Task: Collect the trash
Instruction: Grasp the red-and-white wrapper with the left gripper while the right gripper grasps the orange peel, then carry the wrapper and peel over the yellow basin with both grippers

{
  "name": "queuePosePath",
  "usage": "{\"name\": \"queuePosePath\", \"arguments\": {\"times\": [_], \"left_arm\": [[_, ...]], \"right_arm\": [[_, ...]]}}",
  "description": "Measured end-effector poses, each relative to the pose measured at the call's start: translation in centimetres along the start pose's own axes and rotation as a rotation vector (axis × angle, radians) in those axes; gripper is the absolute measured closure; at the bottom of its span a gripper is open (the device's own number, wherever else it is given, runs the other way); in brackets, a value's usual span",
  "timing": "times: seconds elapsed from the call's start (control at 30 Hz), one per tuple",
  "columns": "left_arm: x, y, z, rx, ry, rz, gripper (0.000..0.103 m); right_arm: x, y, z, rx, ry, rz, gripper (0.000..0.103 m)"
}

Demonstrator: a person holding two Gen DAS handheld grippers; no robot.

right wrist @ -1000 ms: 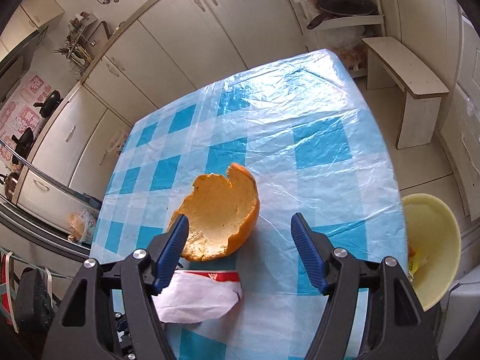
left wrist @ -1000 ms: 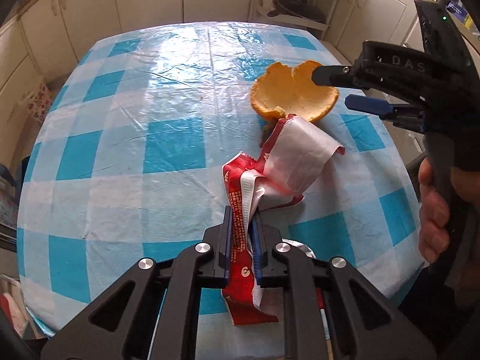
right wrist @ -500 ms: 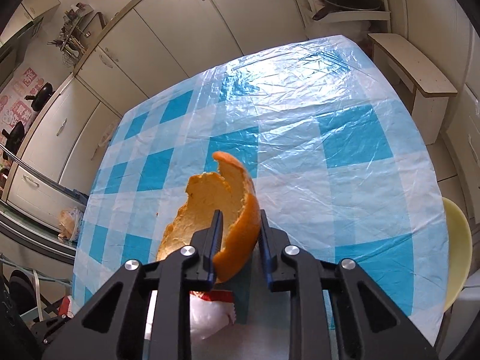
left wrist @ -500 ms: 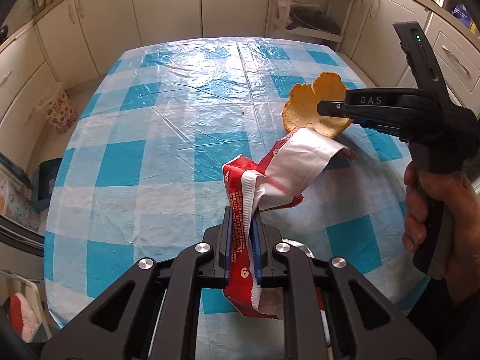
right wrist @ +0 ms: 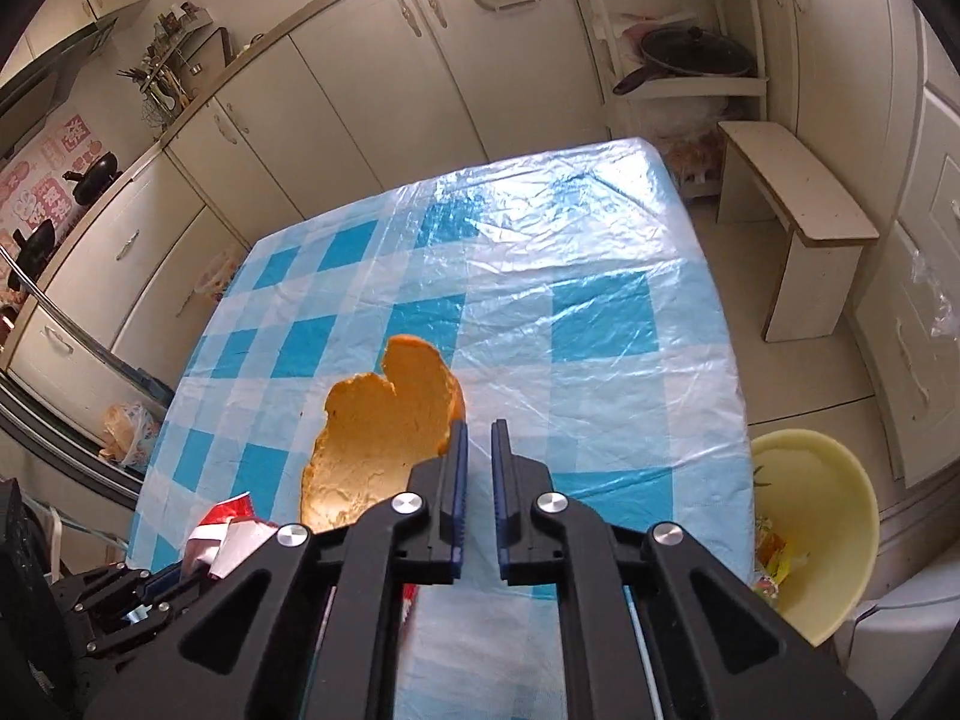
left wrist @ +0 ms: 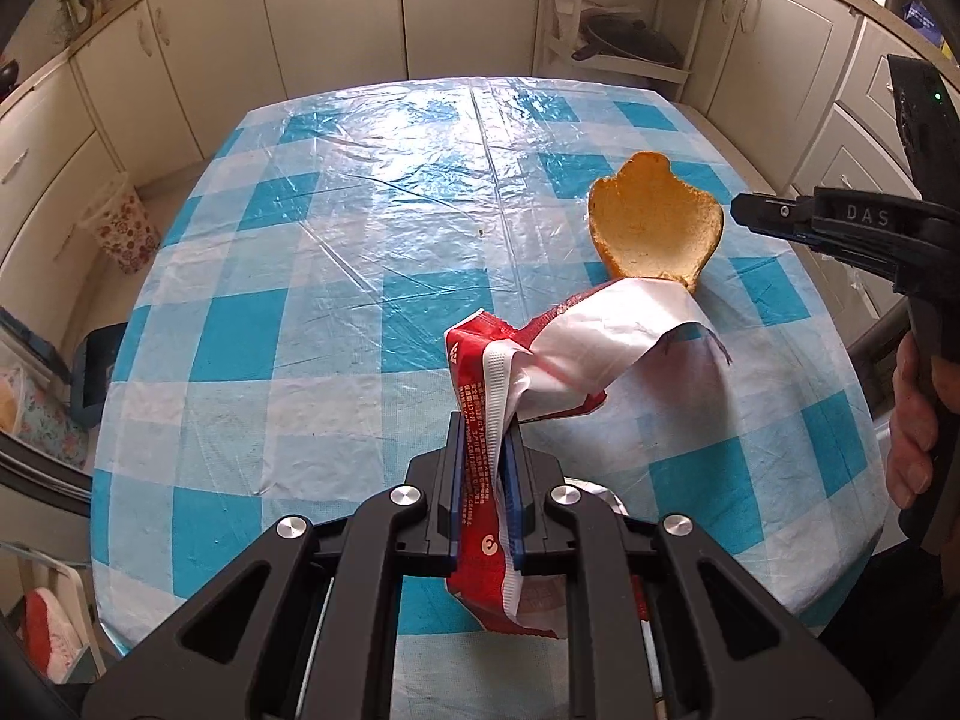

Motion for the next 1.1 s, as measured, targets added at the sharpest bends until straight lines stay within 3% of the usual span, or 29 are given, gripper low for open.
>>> {"name": "queuePosePath", "arguments": {"times": [0.03, 0.07, 0.17, 0.2, 0.23, 0.3, 0.33, 0.37, 0.47, 0.6, 0.83, 0.93, 1.1], "left_arm": [[-0.1, -0.1, -0.1, 0.004, 0.001, 0.0, 0.092], [-0.1, -0.1, -0.2, 0.006, 0.001, -0.001, 0.092], [0.0, -0.3, -0.2, 0.006, -0.008, 0.007, 0.092], [0.0, -0.3, -0.2, 0.007, -0.006, 0.006, 0.092], [0.2, -0.3, -0.2, 0.007, -0.004, 0.006, 0.092], [0.2, -0.1, 0.0, 0.001, -0.001, 0.004, 0.092], [0.2, 0.1, 0.1, -0.005, -0.002, 0.001, 0.092], [0.2, 0.3, 0.2, -0.013, -0.005, -0.002, 0.092], [-0.5, 1.3, 0.7, -0.045, -0.011, -0.033, 0.092], [-2.4, 2.5, 1.5, -0.076, -0.007, -0.131, 0.092], [-9.2, 3.9, 2.9, -0.09, -0.06, -0.236, 0.092], [-13.2, 3.9, 3.2, -0.083, -0.101, -0.268, 0.092], [-20.8, 2.3, 4.2, -0.039, -0.131, -0.333, 0.092]], "right_arm": [[0.3, -0.1, 0.0, -0.007, -0.023, 0.023, 0.041], [0.4, -0.4, 0.0, -0.01, -0.03, 0.032, 0.036], [1.7, -2.0, 0.0, 0.009, 0.006, 0.014, 0.036], [2.0, -2.6, -0.1, 0.015, 0.02, 0.003, 0.037], [2.2, -3.3, -0.3, 0.022, 0.029, -0.007, 0.046], [2.2, -4.5, -0.5, 0.035, 0.021, -0.017, 0.073], [2.0, -4.8, -0.5, 0.032, 0.018, -0.027, 0.093], [2.0, -4.7, -0.4, 0.021, 0.012, -0.019, 0.096], [1.7, -2.7, 0.3, -0.033, 0.02, -0.032, 0.097], [-0.1, 2.0, 1.3, -0.121, 0.046, -0.081, 0.097], [-7.6, 9.8, 1.2, -0.237, 0.043, -0.272, 0.097], [-12.0, 11.3, 0.3, -0.235, 0.001, -0.363, 0.097], [-17.6, 10.6, -1.6, -0.151, -0.111, -0.405, 0.094]]}}
Point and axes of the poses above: each gripper's, at about its wrist camera, not at the fingertips, and y roughly against the way its jaws point, x to its left, z to its top, the point moved 9 cm from there along -y, roughly the way its jaws point, and after that the axes turned 3 degrees about z, right-handed, at the moved point
